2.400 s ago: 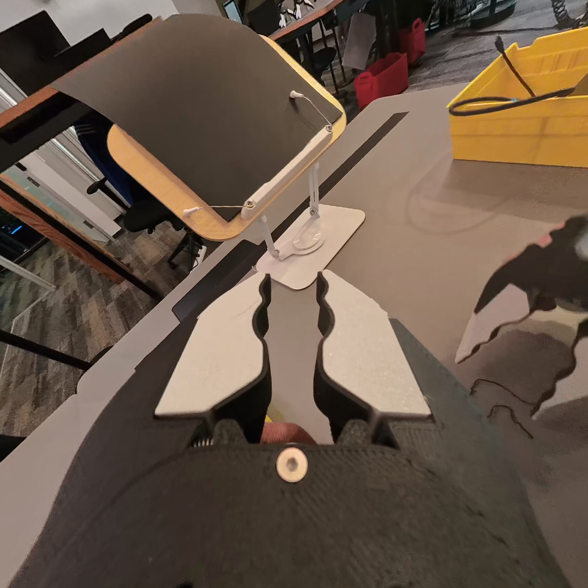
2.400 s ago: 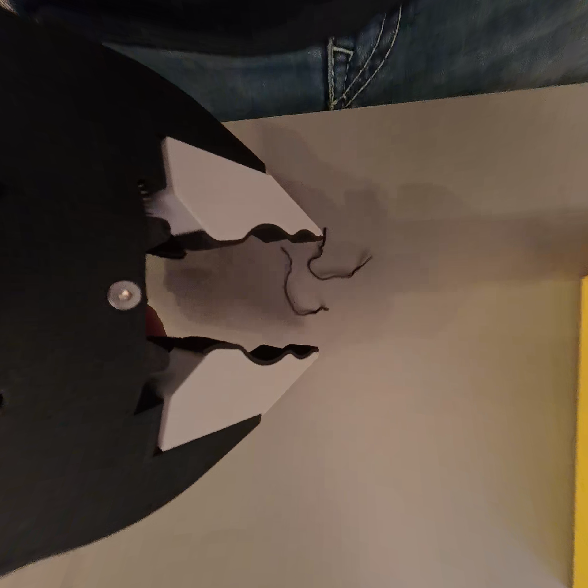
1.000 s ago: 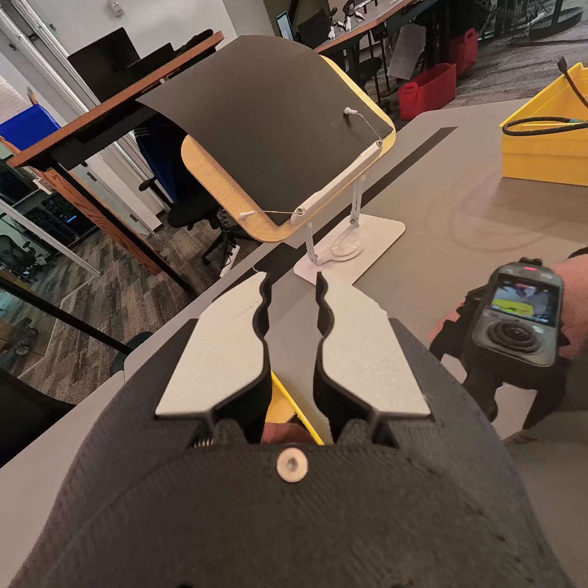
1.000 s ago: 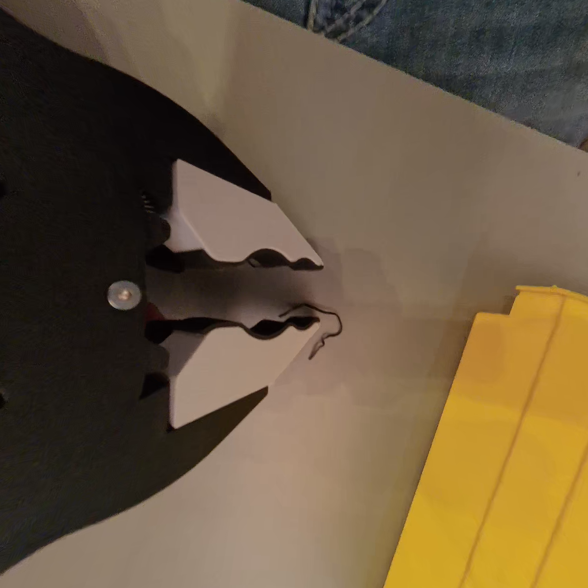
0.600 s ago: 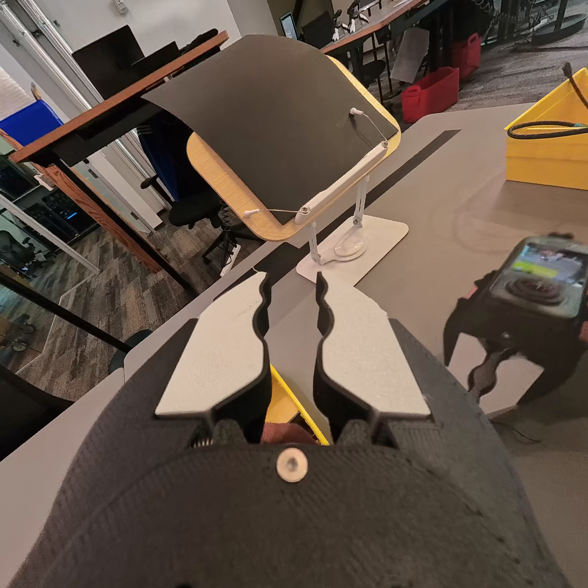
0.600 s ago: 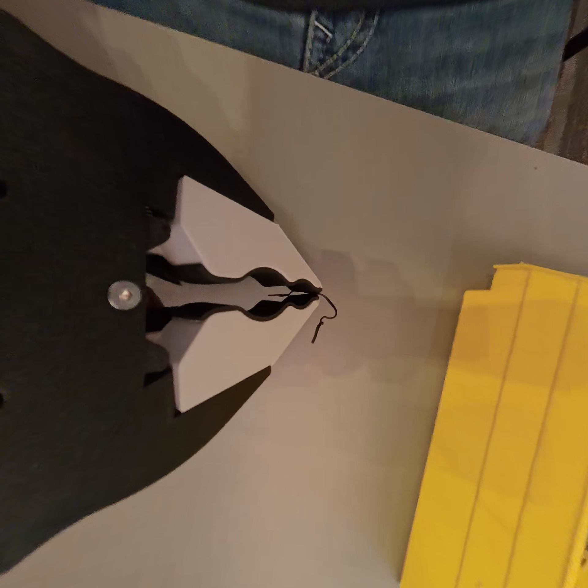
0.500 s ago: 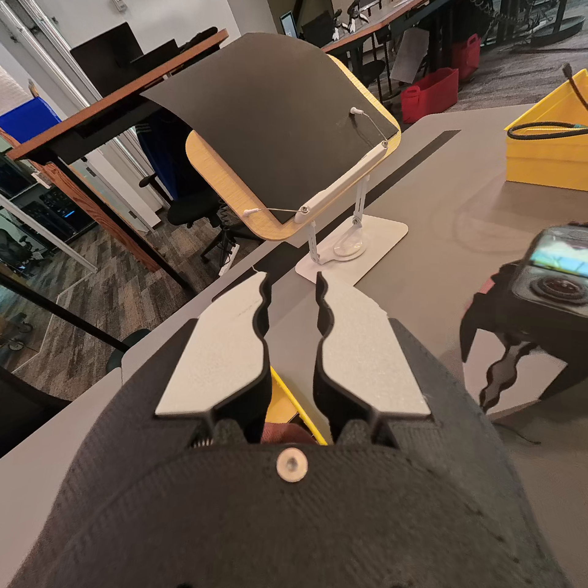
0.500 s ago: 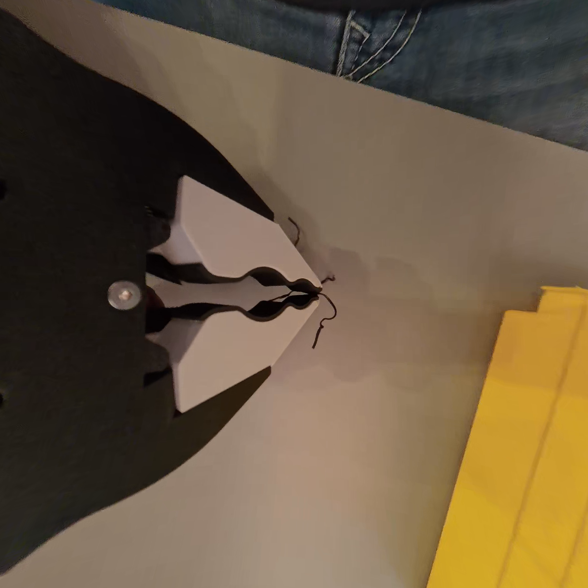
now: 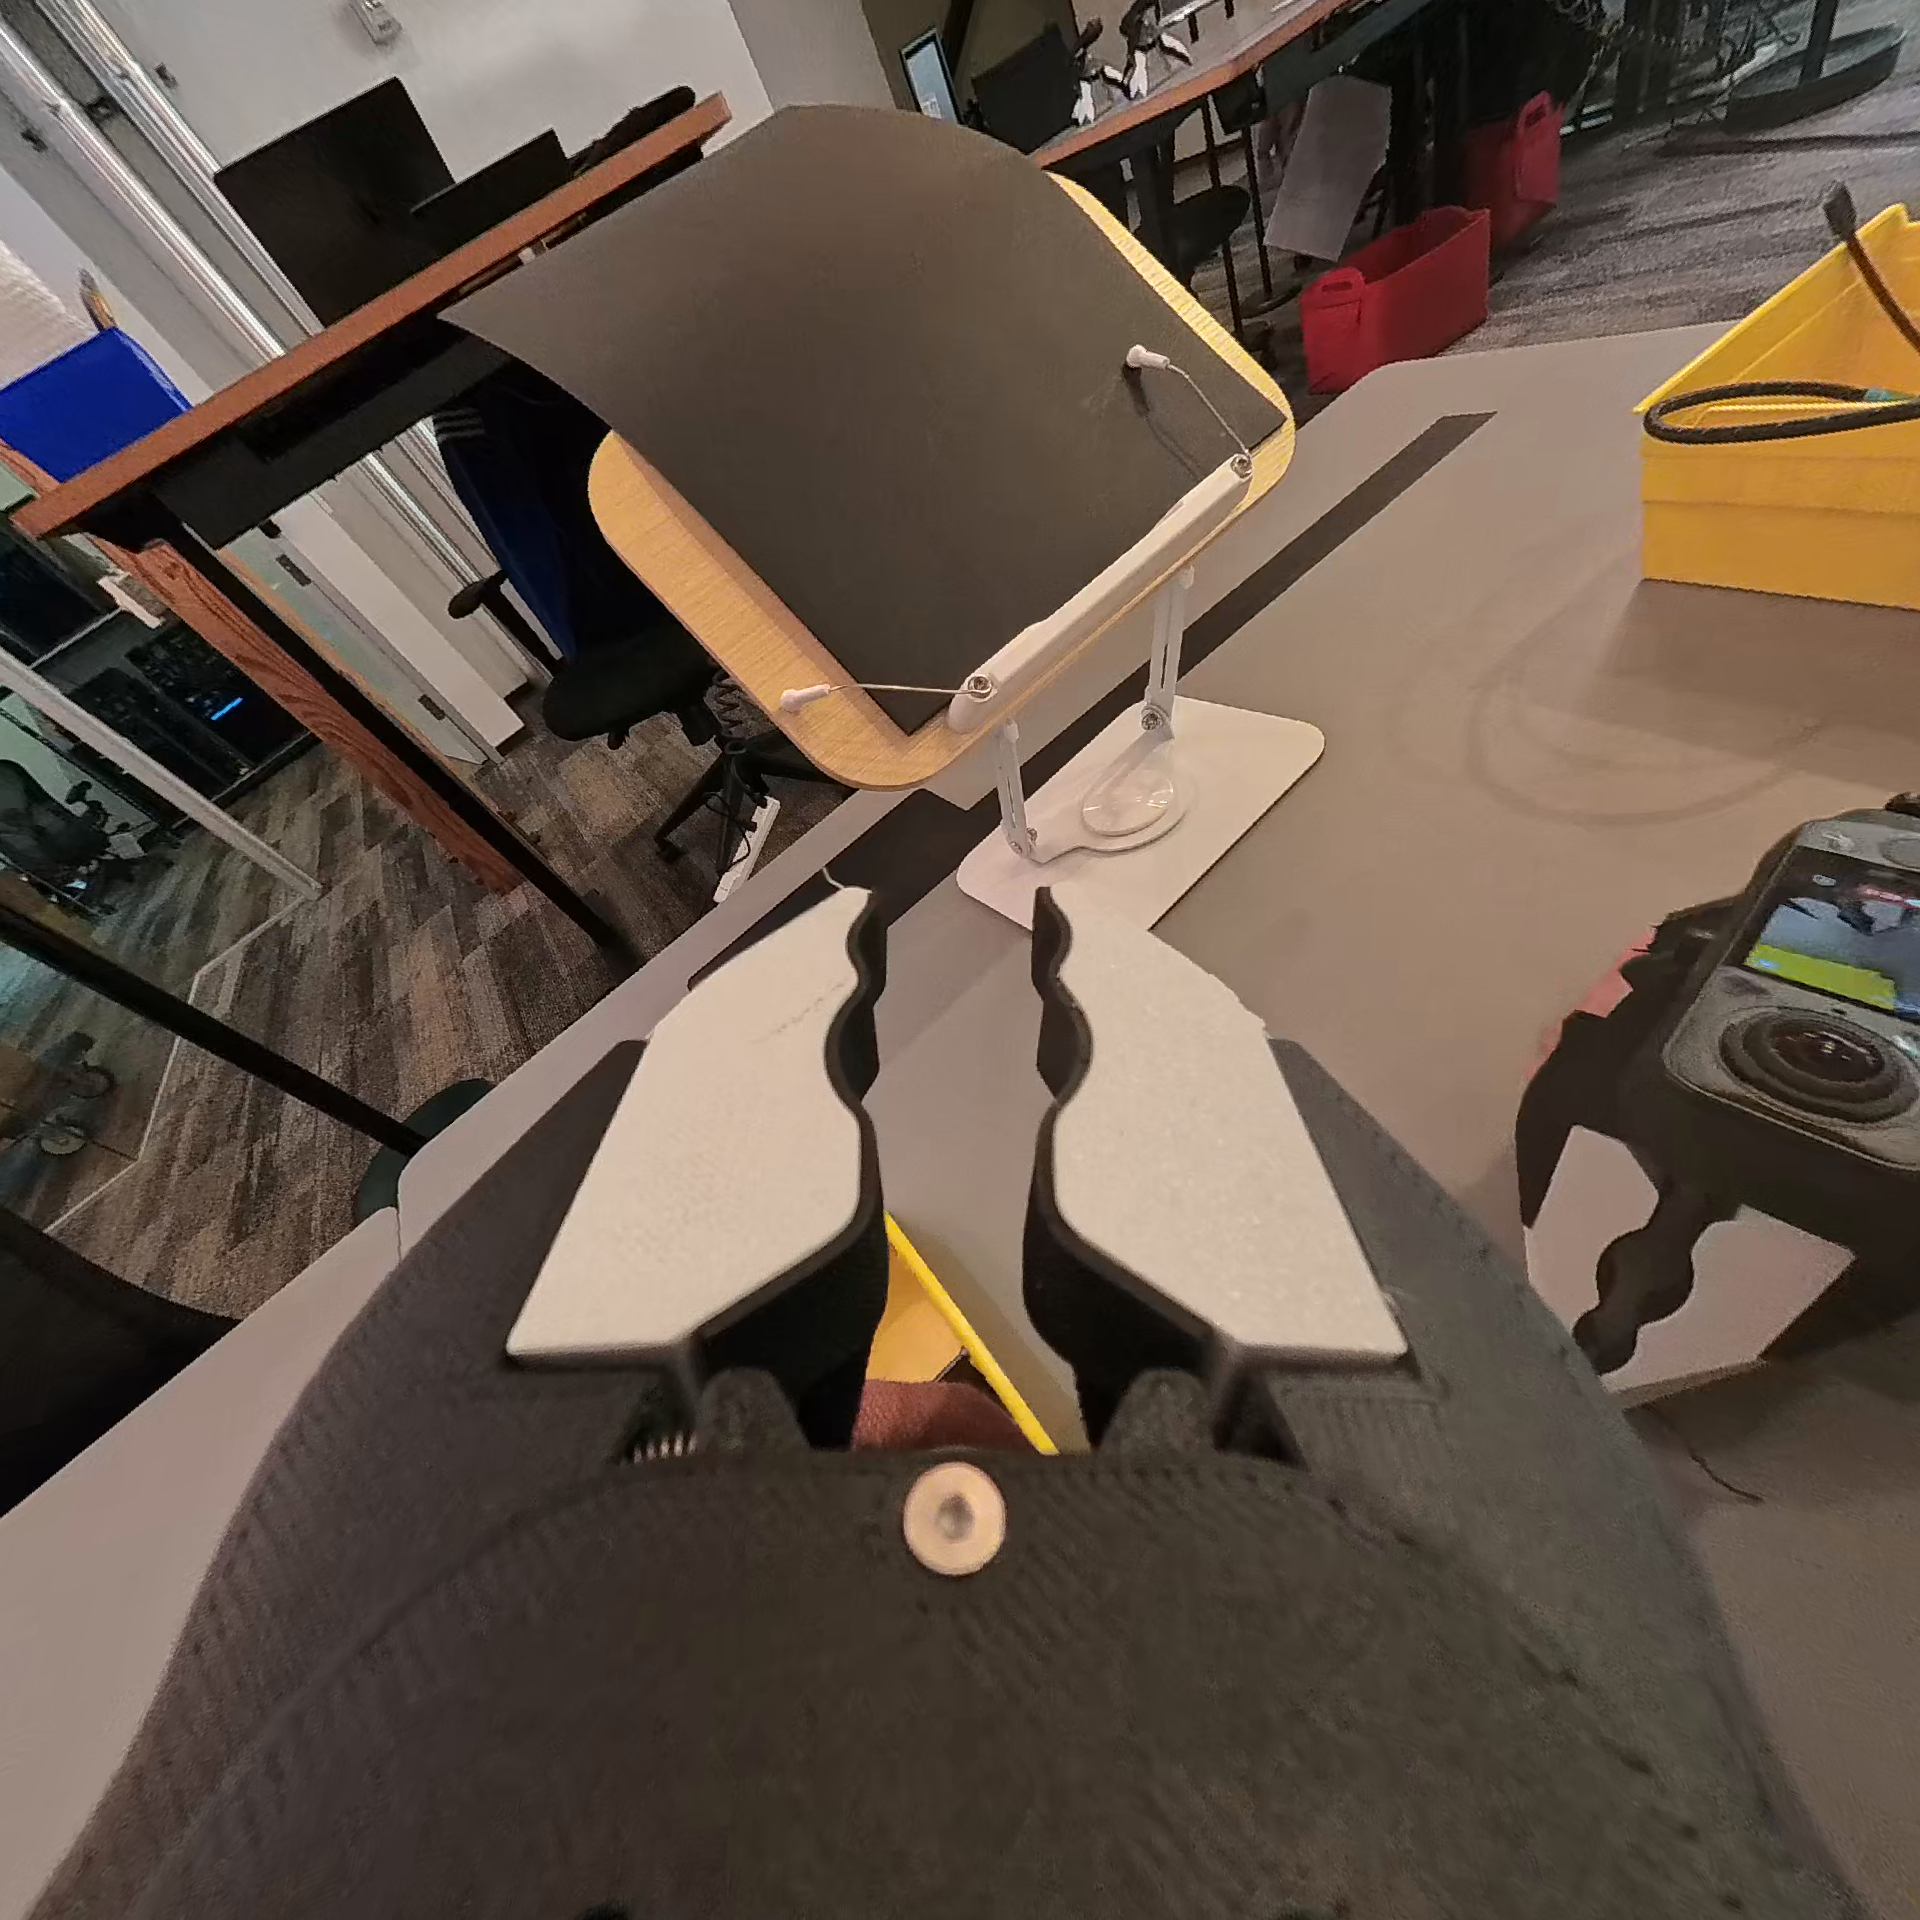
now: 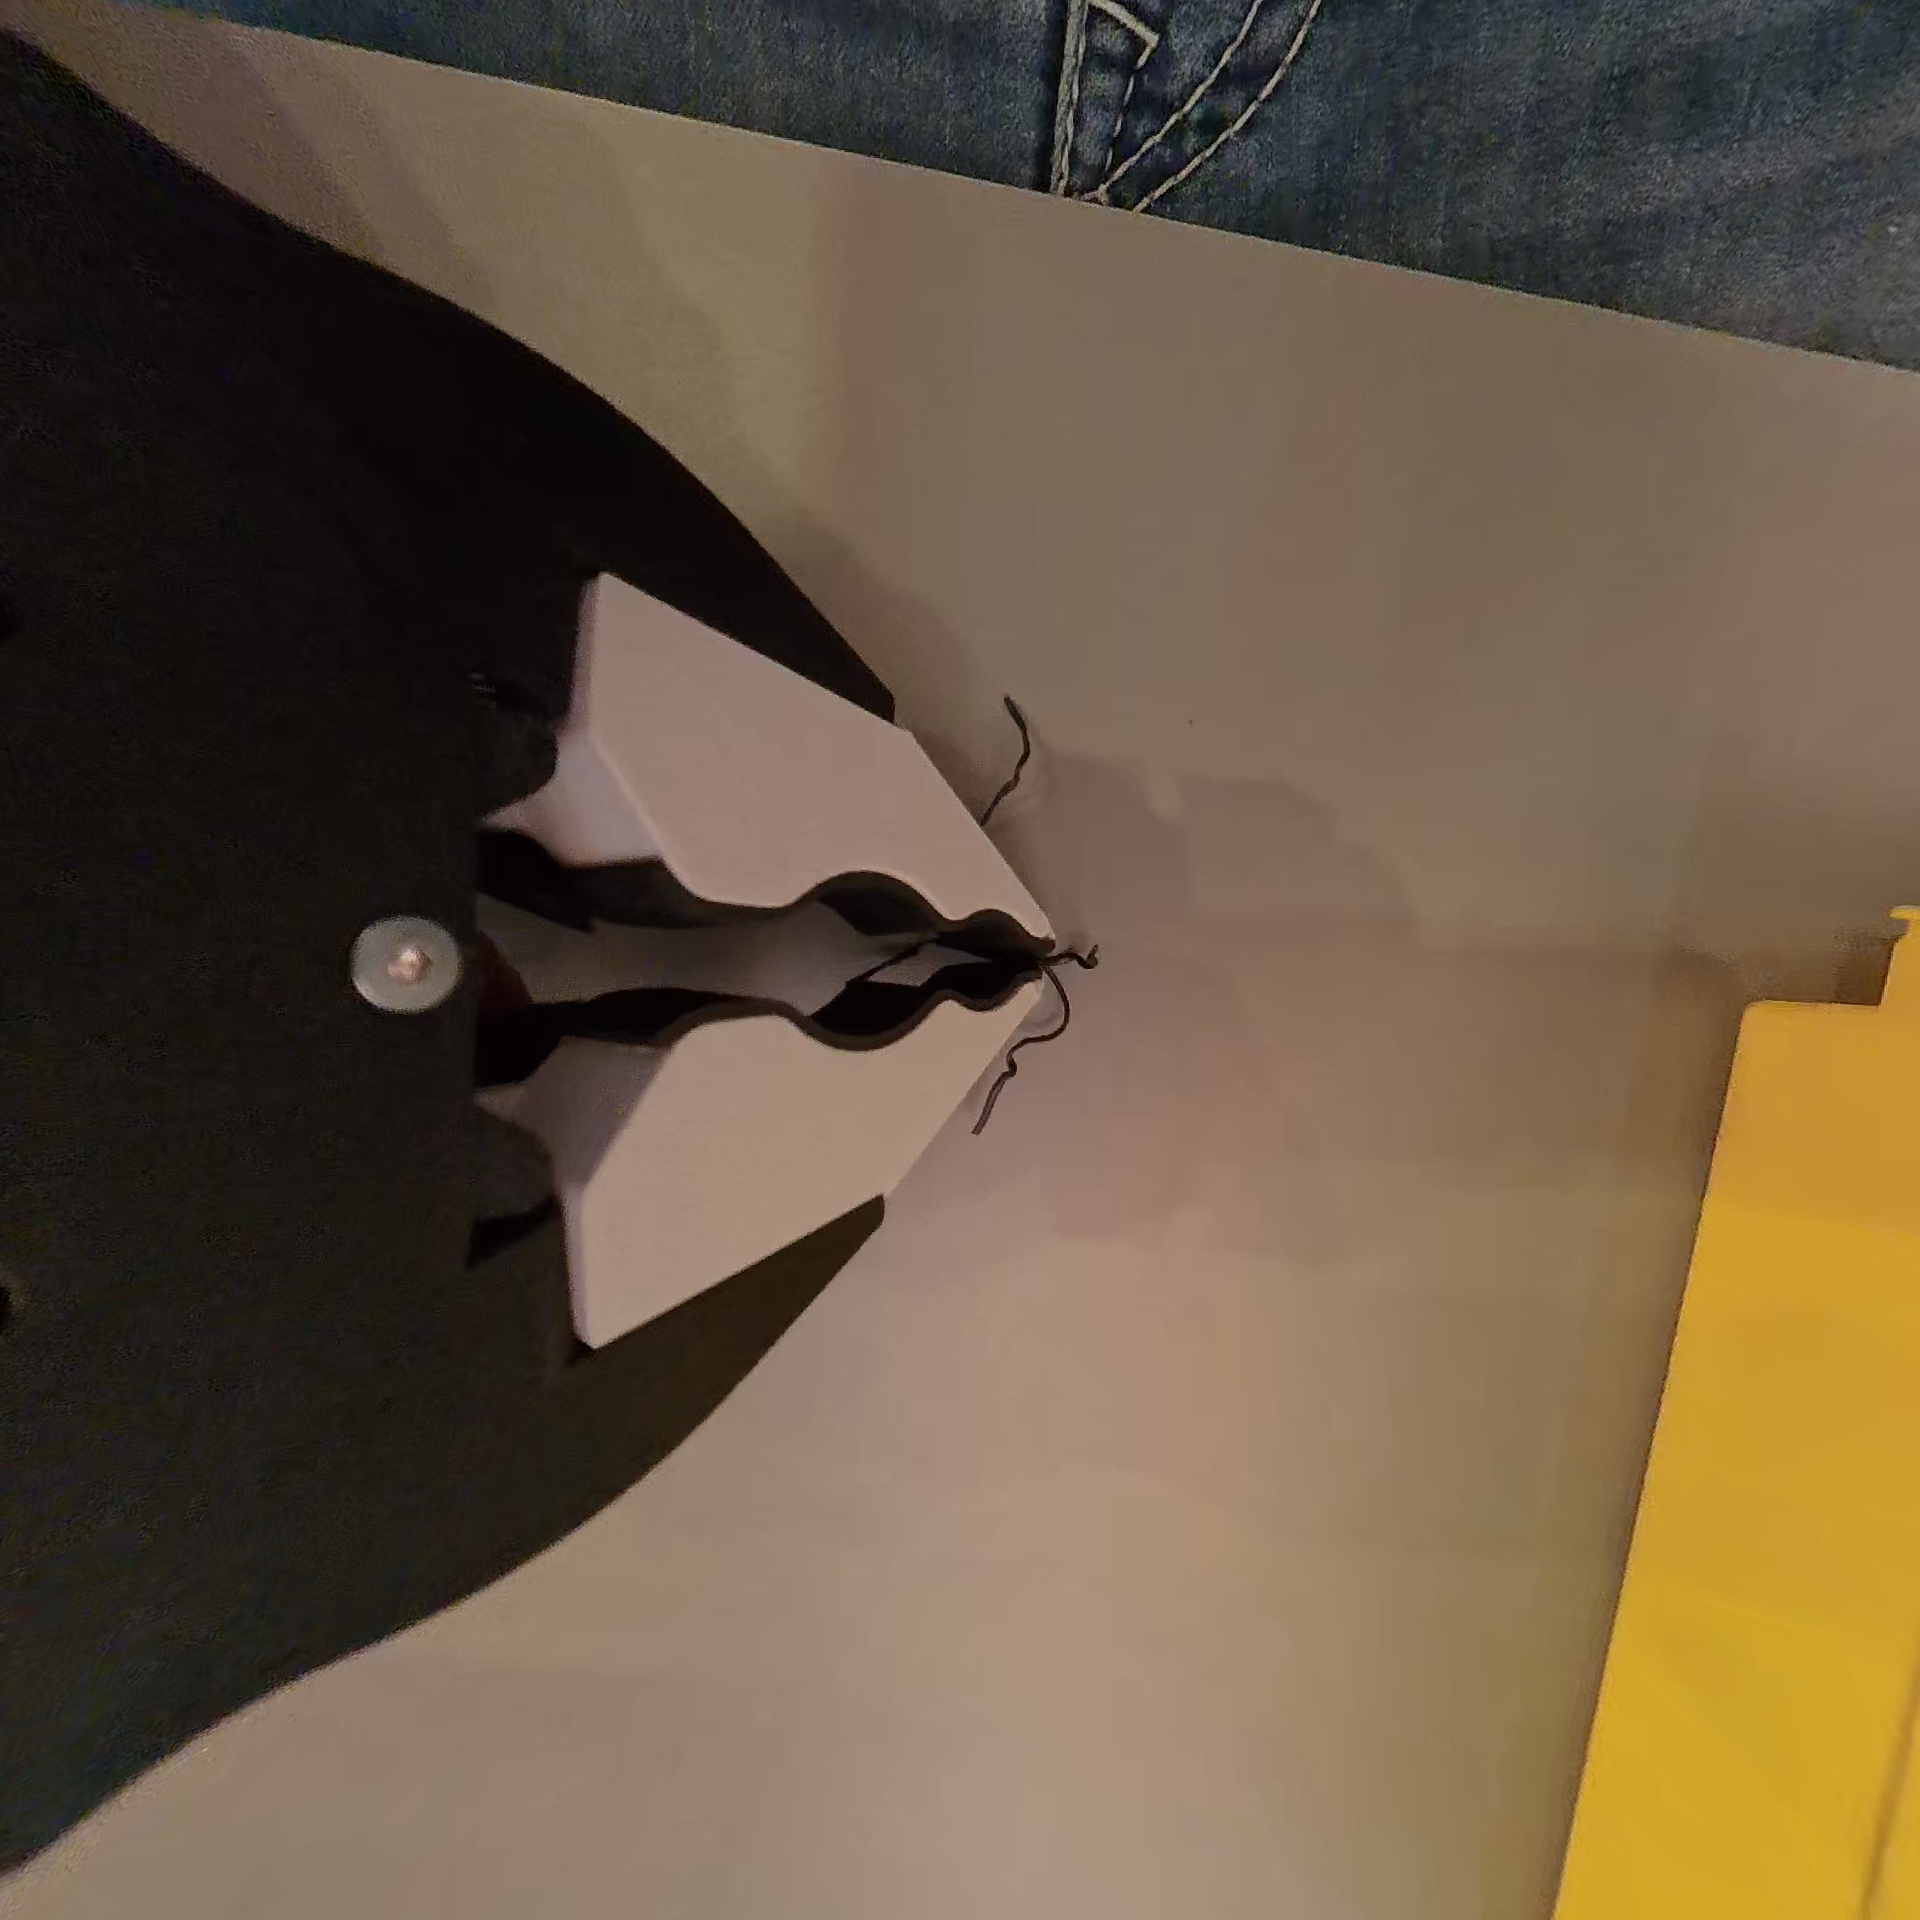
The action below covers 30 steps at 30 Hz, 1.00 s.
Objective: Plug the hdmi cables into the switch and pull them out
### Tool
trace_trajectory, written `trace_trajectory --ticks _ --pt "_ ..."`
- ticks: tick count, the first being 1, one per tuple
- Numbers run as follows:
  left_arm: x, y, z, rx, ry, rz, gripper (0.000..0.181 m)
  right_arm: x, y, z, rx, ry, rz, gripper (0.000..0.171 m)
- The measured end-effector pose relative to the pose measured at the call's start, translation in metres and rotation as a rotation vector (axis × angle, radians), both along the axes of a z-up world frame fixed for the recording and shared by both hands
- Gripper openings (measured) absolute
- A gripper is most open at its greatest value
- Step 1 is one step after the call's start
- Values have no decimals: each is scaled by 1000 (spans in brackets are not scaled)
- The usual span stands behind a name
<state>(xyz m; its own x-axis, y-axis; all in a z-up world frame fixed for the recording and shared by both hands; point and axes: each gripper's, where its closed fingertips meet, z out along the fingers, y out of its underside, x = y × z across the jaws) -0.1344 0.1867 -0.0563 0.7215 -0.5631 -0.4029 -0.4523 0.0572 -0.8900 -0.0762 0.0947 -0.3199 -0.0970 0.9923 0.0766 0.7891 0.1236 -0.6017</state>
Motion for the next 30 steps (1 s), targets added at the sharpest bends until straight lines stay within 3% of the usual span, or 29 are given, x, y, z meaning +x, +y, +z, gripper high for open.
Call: trace_trajectory --ticks 1,7,19,25,30 --pt "-1 0 1 2 -1 1 26 -1 0 0 -2 11 -3 0" --pt "-6 -1 7 16 -10 11 26 4 0 13 -74 123 -59 0" --pt "-11 1 6 18 7 28 26 70 27 117 53 331 -259 0" --pt "-18 3 7 15 -8 39 26 201 38 188 255 374 -552 0" --pt "-14 3 3 7 8 36 26 366 40 196 419 231 -945 0"
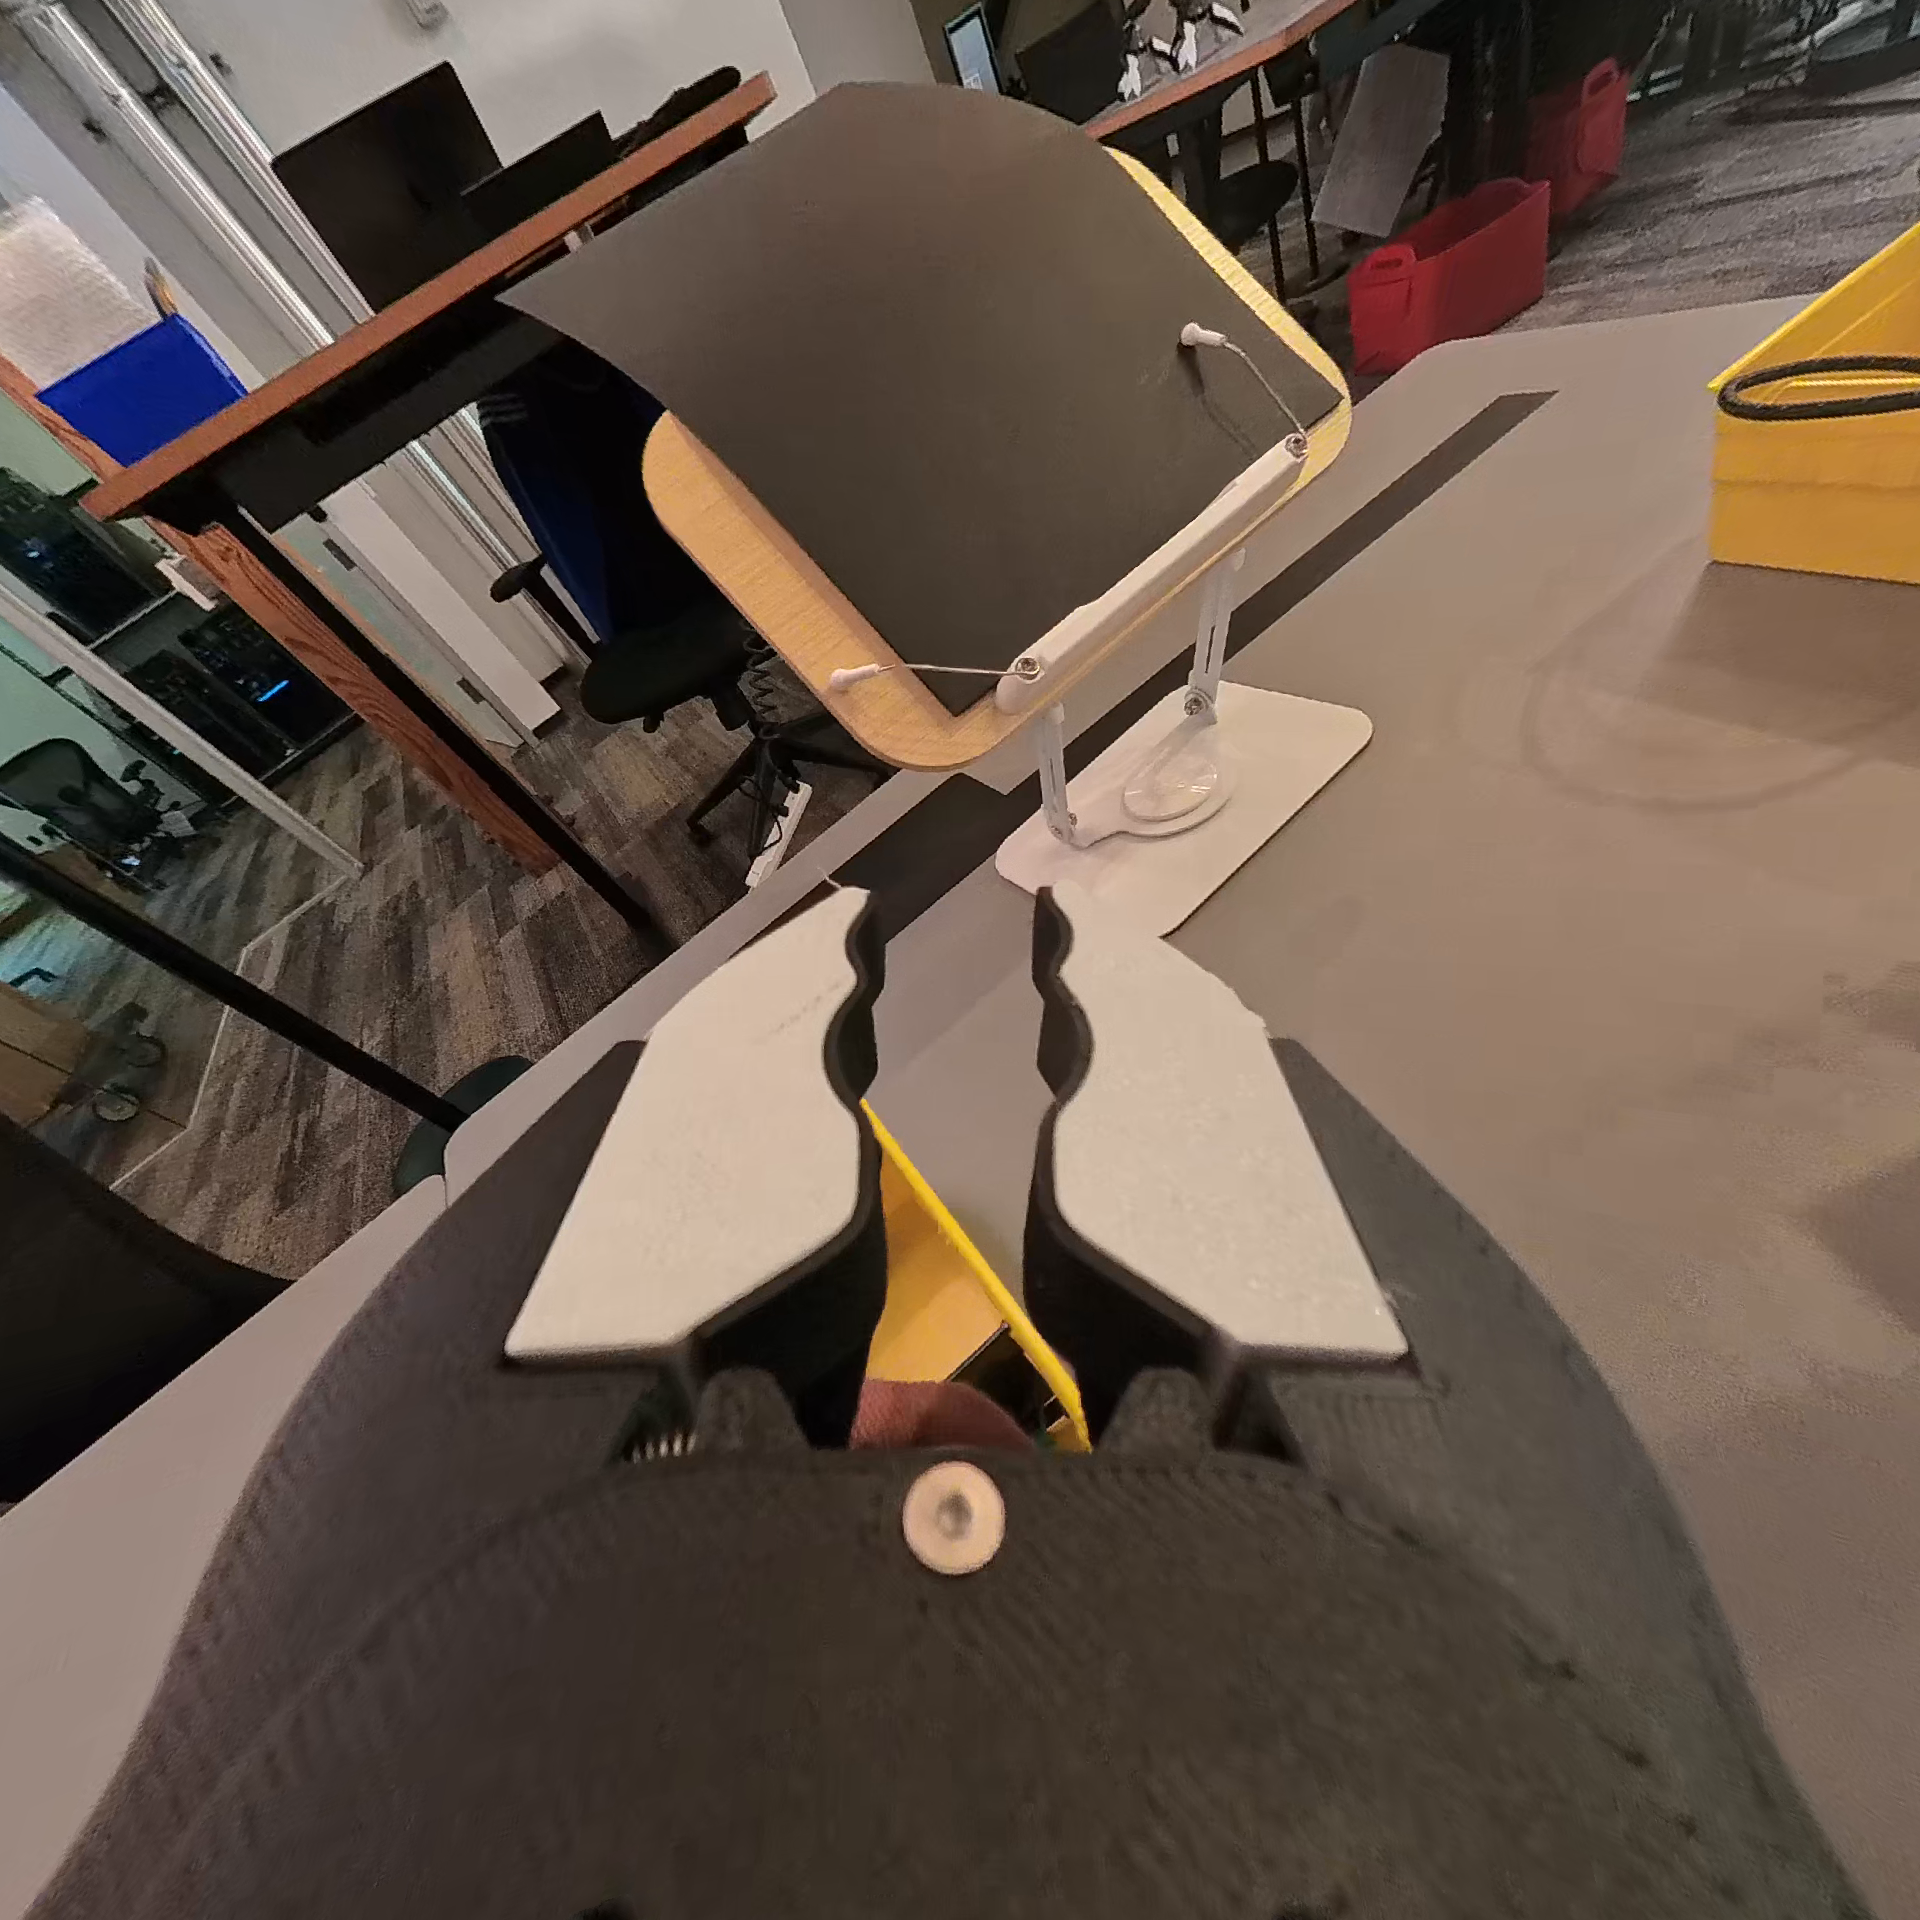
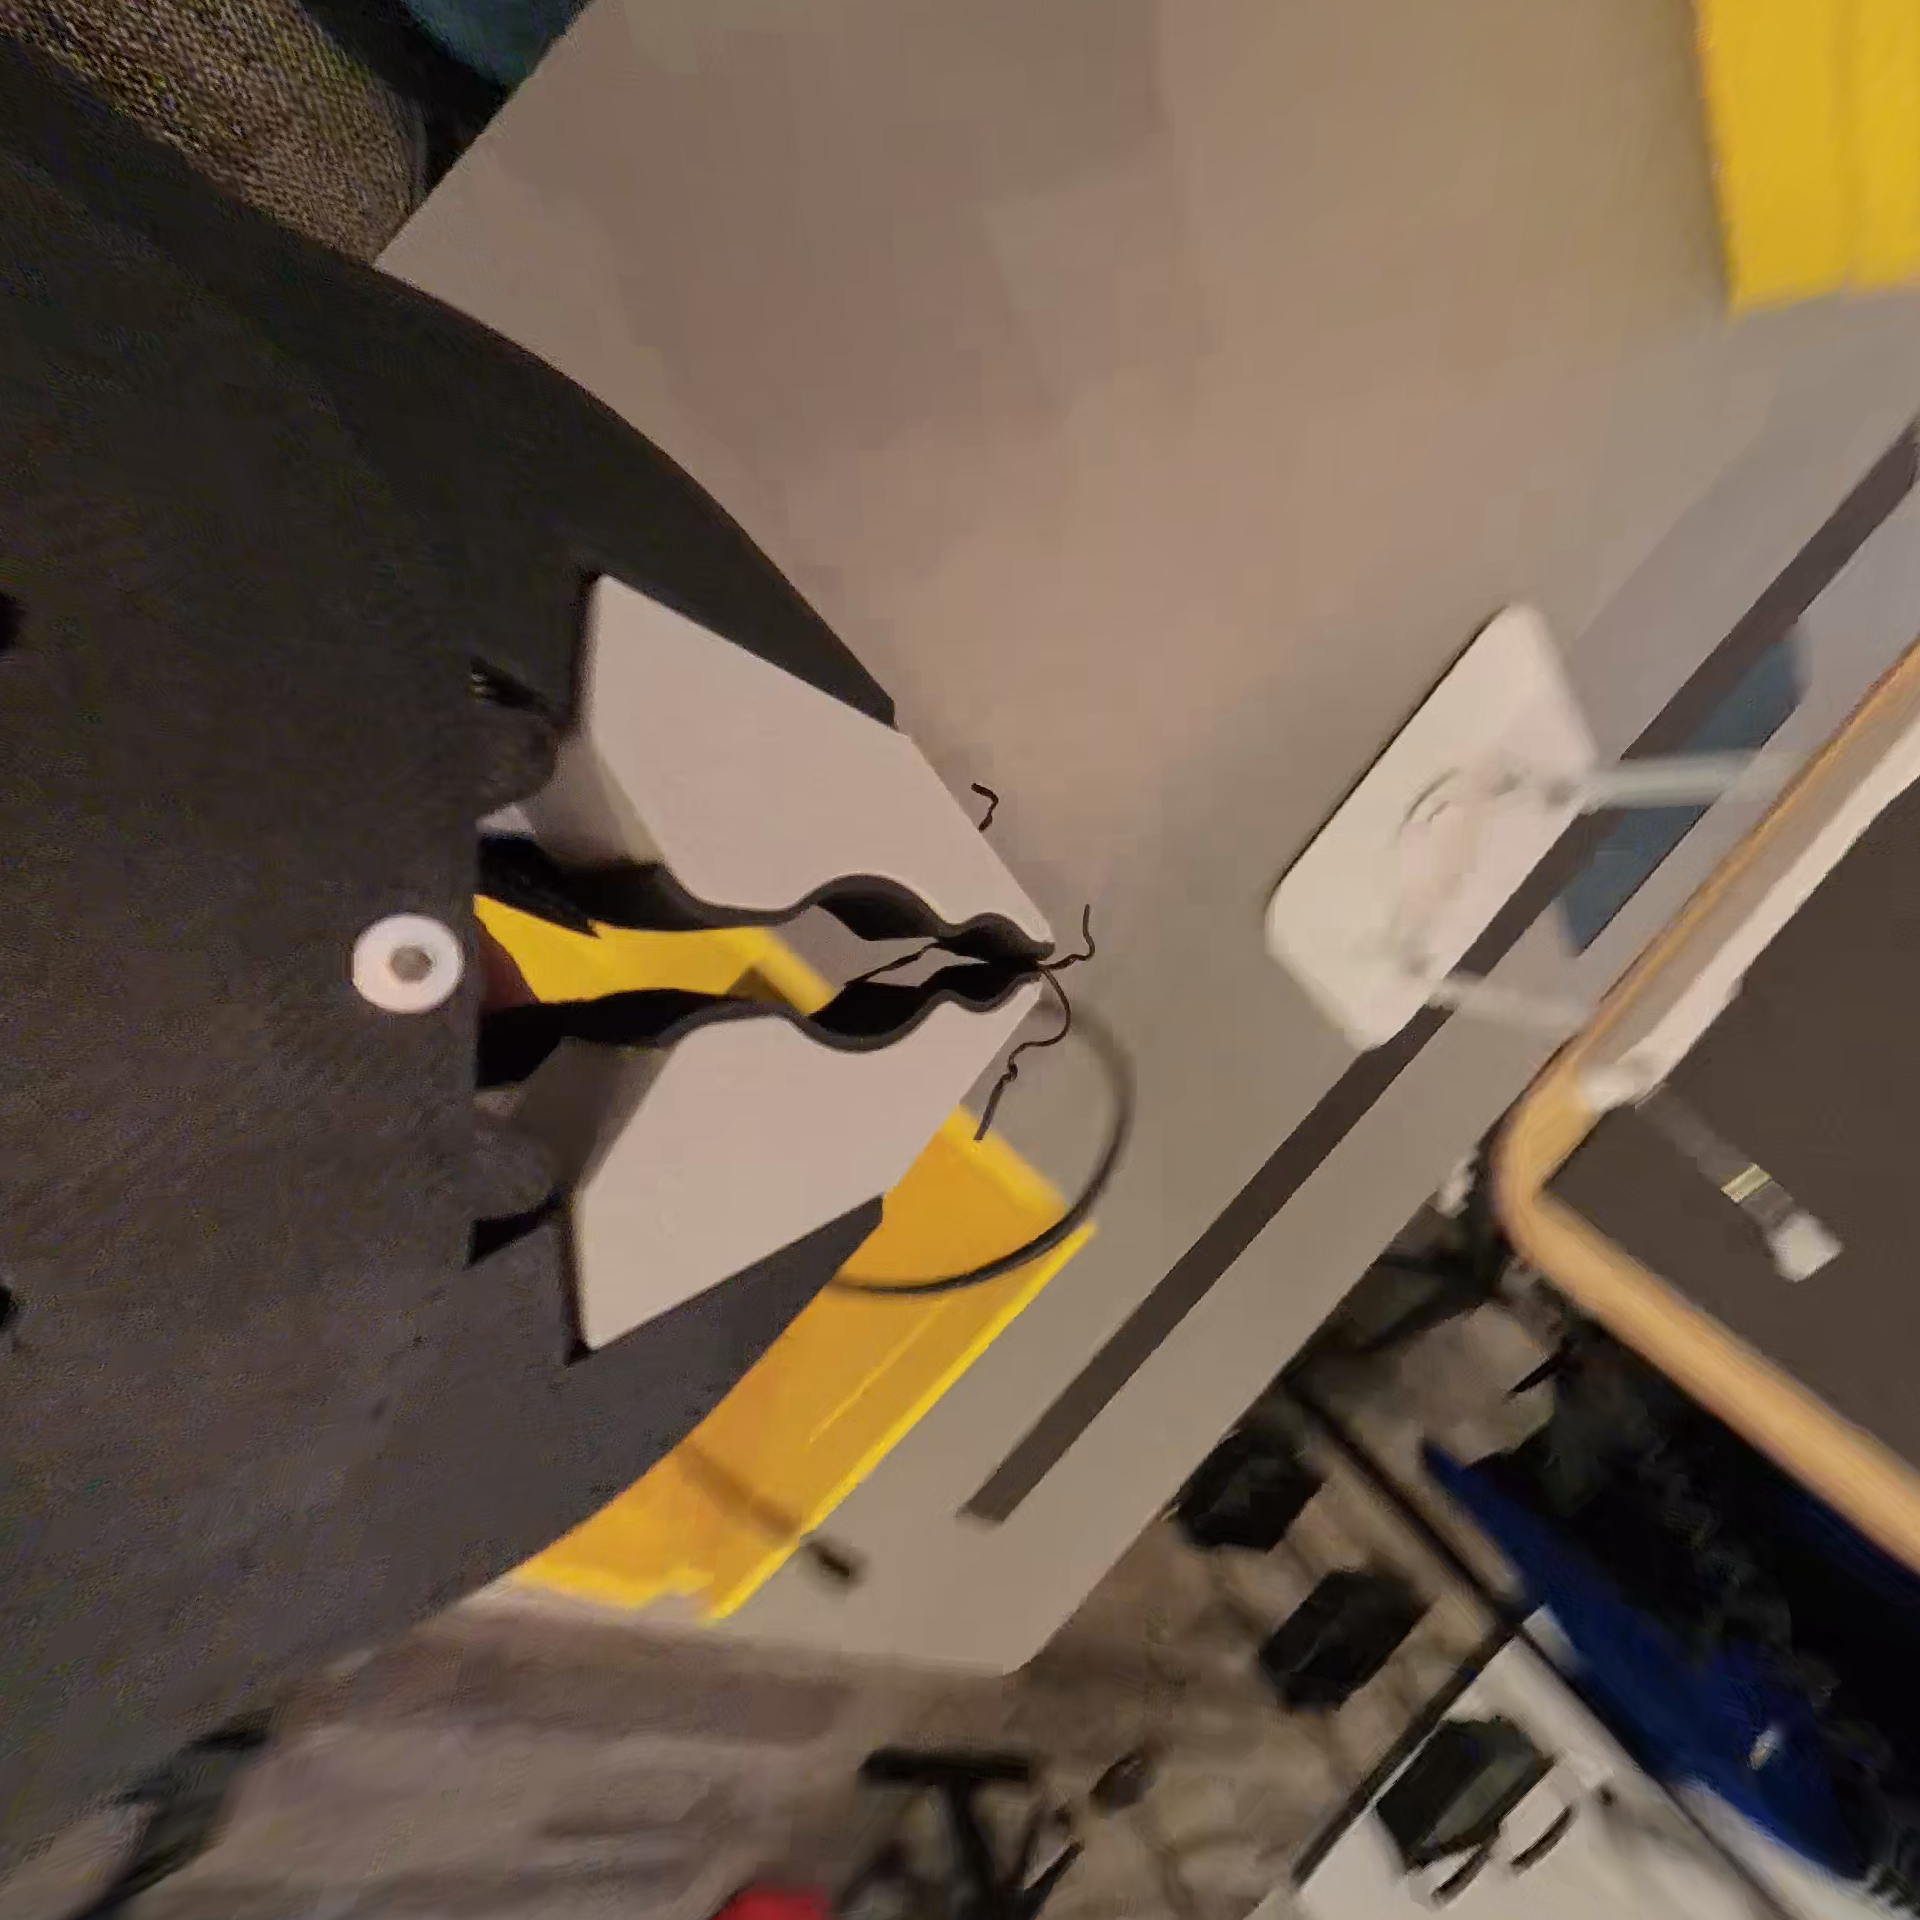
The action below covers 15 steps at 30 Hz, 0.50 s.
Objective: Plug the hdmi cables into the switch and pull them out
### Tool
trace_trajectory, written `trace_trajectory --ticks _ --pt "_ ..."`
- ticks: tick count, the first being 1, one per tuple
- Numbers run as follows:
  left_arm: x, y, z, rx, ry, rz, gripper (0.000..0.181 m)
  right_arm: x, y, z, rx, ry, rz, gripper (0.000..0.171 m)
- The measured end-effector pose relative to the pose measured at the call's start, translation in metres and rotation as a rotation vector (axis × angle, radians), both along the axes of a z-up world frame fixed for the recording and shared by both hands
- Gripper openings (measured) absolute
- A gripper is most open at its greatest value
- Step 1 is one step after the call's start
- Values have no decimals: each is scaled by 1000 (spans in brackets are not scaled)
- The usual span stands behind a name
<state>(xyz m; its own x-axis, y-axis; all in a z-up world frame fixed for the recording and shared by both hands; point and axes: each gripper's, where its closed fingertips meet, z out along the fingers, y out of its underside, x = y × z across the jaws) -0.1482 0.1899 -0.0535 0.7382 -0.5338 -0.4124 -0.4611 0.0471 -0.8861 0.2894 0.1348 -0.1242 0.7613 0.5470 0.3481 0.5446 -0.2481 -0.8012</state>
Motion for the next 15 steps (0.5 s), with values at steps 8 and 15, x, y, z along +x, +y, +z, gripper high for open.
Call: trace_trajectory --ticks 8,15 --pt "9 -3 -5 -9 23 -7 26 120 -29 -56 -123 -48 -282 0" --pt "8 -2 -9 -15 50 -1 26 146 -27 -116 -259 -46 -372 8"
